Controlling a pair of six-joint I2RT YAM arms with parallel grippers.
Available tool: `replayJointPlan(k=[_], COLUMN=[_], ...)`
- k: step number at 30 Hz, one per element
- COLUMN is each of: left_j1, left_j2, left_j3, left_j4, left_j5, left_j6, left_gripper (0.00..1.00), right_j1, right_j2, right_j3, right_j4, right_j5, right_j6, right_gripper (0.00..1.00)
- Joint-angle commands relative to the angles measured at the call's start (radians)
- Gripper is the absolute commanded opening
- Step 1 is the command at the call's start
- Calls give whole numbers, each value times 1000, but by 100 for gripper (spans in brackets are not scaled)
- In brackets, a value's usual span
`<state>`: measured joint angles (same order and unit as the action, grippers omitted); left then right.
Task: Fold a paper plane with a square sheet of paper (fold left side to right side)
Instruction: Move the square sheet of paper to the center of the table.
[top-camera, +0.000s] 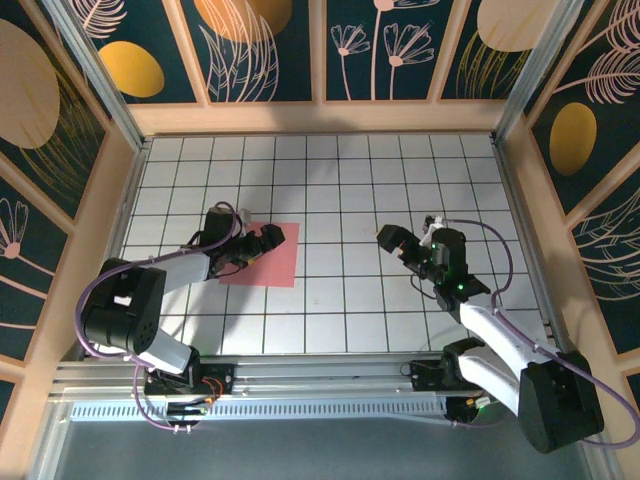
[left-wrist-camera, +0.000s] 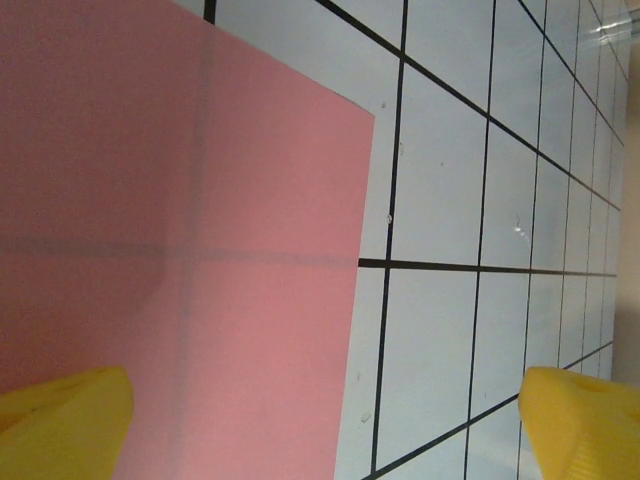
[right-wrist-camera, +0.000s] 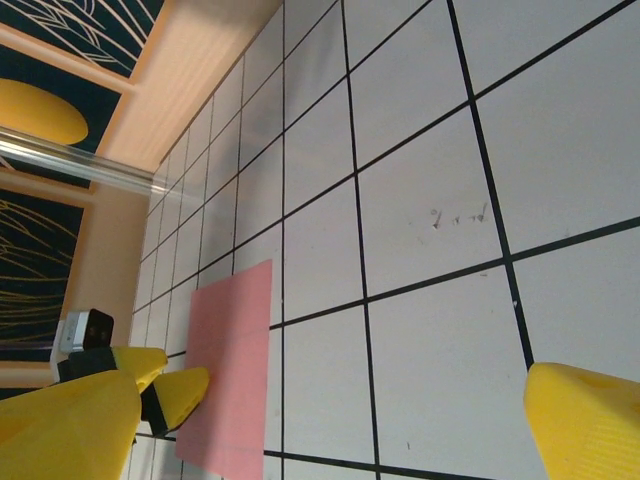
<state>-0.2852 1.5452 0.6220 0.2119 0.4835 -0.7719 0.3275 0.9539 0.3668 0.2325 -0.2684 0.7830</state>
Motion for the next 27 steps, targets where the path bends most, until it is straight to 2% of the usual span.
replayJointPlan(k=[1, 9, 14, 27], left_j1=[-14, -53, -110, -319], left_j2=[21, 55, 52, 9], left_j3=[27, 0, -40, -110], left_j4=[-20, -5, 46, 189], left_j5=[21, 15, 5, -122], left_j6=[-1, -50, -139, -424], left_gripper=[99, 99, 99, 99], right_j1=[8, 7, 4, -23], right_j2=[1, -1, -2, -2], right_j3=[43, 71, 93, 133], right_j4=[-41, -112, -155, -273], right_j5=[49, 94, 113, 132], right_j6=[-36, -53, -71, -104], right_gripper=[99, 99, 99, 96])
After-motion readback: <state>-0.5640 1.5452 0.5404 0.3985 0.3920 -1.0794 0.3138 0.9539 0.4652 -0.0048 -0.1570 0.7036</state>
